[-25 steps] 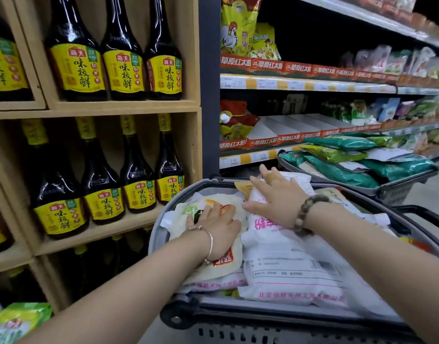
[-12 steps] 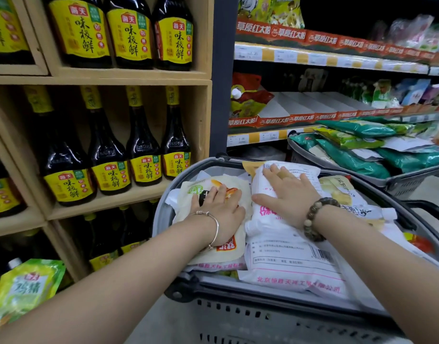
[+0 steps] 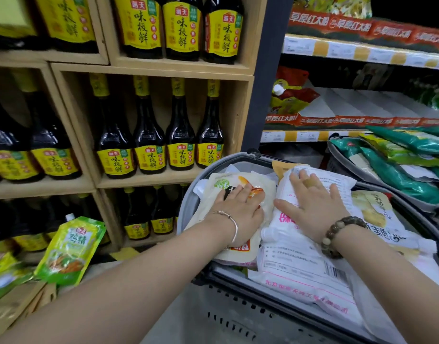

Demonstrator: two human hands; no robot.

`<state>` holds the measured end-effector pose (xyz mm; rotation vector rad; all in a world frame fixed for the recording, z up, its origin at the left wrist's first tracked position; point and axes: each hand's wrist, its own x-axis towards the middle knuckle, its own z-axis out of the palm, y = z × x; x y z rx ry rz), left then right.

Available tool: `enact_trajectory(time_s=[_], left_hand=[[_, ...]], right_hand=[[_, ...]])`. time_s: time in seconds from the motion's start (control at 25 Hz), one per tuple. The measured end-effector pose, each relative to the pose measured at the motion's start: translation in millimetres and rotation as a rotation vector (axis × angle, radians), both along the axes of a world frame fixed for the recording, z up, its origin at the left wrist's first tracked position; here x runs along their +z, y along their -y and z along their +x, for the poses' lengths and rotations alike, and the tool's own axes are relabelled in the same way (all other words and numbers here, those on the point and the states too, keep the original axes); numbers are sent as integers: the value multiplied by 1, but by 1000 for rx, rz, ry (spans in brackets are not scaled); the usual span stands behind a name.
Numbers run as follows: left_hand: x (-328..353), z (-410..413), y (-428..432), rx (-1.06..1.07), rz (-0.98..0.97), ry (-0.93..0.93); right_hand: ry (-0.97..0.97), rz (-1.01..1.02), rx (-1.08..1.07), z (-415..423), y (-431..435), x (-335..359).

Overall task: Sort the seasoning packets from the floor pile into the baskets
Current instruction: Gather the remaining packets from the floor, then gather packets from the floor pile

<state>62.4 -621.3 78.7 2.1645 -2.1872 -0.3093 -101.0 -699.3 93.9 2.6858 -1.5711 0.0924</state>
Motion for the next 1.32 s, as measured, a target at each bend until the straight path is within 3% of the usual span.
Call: enact_trajectory(time_s=[0.36,0.48,0.64,0.84,1.08,1.32], left_hand=[[19,20,-5,71,-239,-249],[41,73,-33,56,-346,-237],[21,180,-115,168,-309,-173],[-62,304,-235,522,-174,-28],[-173,376,-317,808,-38,-165],[-267,409,-358,1035,59,-315]], right_hand=[[-22,-8,-2,23,-11,28],[135,-73,125,70,-40,45],[206,-50,305,174,-96,43],[146,58,470,317,-167,-33],[-62,350,479,409,-207,-174],[-50,623,420,460,-241,-274]])
